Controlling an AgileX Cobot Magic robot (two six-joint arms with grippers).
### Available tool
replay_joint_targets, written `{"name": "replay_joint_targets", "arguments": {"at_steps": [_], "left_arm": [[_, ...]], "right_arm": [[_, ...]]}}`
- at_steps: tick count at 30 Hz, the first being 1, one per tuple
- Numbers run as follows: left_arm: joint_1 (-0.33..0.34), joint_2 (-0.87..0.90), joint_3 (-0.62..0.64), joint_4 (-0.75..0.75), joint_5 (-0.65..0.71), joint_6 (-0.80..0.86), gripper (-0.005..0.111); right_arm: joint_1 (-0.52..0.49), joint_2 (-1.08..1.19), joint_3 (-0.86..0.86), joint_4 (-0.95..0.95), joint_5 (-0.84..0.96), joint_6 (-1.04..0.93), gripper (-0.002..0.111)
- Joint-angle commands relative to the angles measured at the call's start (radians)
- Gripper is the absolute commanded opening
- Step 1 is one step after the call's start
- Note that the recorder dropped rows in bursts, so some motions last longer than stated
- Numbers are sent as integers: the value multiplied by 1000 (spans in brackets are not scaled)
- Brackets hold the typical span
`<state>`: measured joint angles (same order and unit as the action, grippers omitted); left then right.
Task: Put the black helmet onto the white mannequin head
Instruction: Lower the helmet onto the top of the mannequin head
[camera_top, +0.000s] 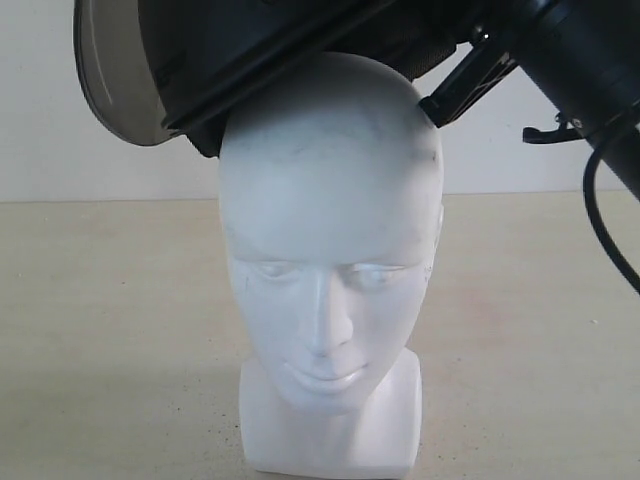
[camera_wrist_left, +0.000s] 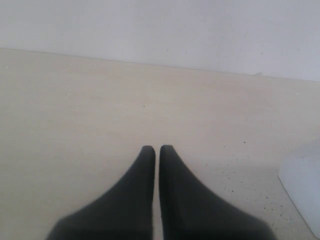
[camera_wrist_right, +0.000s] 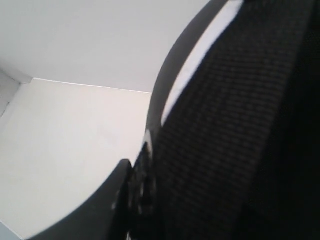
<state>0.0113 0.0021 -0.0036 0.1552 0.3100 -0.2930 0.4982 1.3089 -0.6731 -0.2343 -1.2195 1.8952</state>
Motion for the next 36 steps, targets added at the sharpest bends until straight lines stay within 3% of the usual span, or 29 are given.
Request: {"name": "replay_joint_targets", "arguments": {"at_steps": [1, 36], "left_arm": [[4, -2, 4, -3, -4, 3, 4], [4, -2, 4, -3, -4, 3, 4]], "right_arm": [[-1, -20, 13, -7, -2, 7, 0], [1, -20, 106, 49, -2, 2, 0]]}}
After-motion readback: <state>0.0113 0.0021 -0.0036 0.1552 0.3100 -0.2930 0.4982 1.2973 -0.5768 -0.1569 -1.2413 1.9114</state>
